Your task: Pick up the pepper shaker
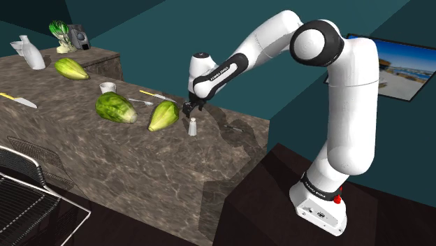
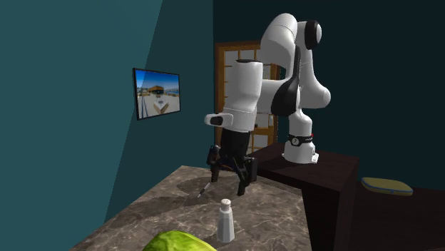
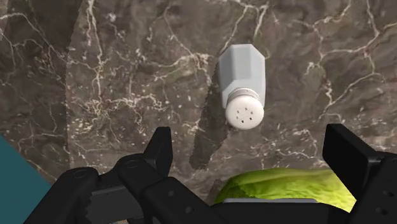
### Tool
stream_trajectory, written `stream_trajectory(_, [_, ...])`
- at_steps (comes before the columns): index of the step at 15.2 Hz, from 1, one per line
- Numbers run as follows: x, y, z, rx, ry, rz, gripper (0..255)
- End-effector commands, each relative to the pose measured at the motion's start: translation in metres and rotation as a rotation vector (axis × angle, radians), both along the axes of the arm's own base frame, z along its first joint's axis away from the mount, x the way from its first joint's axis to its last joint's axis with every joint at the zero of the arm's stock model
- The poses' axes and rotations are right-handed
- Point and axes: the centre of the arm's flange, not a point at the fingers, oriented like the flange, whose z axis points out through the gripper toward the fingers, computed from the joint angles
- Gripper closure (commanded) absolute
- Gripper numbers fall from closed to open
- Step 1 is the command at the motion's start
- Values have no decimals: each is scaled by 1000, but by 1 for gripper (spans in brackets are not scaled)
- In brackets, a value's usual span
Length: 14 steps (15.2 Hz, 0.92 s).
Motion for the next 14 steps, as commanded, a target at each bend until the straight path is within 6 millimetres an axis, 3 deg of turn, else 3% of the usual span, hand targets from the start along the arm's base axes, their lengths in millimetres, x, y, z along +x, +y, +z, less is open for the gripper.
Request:
stream_trajectory(1, [14,2,-16,-2,3,-5,0])
stream_trajectory(10, [14,2,-56,-2,3,-5,0])
stream_trajectory(11, [14,1,-57,-2,3,-5,255])
stream_trajectory(14, [13,1,-57,-2,3,-5,255])
